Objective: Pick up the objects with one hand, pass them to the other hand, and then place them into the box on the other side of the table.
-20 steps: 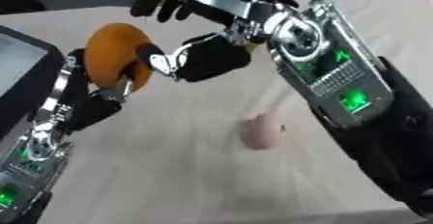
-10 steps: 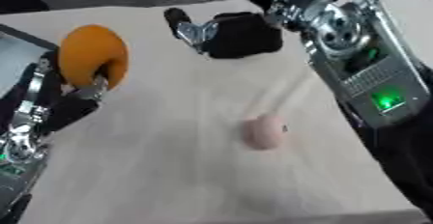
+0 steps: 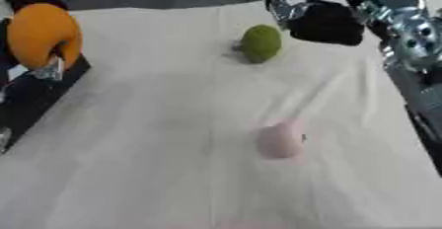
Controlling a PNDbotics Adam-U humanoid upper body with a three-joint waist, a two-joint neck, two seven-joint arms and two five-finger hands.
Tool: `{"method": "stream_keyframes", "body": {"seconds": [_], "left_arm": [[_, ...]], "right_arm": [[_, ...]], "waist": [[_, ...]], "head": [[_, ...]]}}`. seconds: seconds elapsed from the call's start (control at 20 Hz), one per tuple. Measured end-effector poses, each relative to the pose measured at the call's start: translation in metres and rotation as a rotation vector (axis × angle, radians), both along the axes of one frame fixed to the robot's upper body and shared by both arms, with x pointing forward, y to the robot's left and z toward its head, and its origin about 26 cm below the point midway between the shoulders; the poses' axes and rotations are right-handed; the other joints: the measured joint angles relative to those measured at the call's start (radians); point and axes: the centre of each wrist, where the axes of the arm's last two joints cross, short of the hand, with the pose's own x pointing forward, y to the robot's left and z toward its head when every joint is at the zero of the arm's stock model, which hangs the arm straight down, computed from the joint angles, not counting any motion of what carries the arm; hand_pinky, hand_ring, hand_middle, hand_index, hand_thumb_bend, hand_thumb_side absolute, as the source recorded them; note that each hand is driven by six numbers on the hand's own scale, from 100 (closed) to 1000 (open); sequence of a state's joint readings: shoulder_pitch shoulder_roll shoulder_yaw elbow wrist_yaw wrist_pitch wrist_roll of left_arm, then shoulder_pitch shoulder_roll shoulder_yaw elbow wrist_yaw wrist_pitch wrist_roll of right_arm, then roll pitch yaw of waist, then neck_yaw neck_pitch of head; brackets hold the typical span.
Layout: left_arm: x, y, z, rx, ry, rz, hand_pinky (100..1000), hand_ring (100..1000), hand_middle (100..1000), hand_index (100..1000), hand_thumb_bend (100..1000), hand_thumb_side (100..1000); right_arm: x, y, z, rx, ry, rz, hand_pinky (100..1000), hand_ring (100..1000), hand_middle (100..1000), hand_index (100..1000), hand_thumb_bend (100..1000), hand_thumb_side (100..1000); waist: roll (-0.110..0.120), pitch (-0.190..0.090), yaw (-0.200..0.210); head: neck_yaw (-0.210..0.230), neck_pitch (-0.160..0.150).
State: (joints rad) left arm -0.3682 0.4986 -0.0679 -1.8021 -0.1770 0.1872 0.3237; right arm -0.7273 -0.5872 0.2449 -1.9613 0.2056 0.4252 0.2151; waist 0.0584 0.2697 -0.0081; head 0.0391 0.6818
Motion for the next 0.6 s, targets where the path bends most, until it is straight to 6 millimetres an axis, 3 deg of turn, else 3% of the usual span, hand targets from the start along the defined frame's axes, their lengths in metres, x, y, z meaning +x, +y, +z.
{"method": "stream_keyframes", "body": {"seconds": [0.45, 0.6], "left_arm": [[0.007, 0.053, 0.008, 0.096, 0.081, 0.235, 528, 555, 383, 500, 122, 131], [0.01, 0.068, 0.007, 0.122, 0.129, 0.294, 539, 562, 396, 515, 175, 145]], "right_arm": [[0.002, -0.015, 0.0, 0.045, -0.018, -0.068, 804, 786, 747, 773, 202, 309], [0.001, -0.018, 0.0, 0.052, -0.017, -0.079, 804, 784, 745, 773, 199, 311]], "waist": [[0.0, 0.0, 0.001], [0.0, 0.0, 0.001]], "head": [[0.051, -0.01], [0.075, -0.012]]}}
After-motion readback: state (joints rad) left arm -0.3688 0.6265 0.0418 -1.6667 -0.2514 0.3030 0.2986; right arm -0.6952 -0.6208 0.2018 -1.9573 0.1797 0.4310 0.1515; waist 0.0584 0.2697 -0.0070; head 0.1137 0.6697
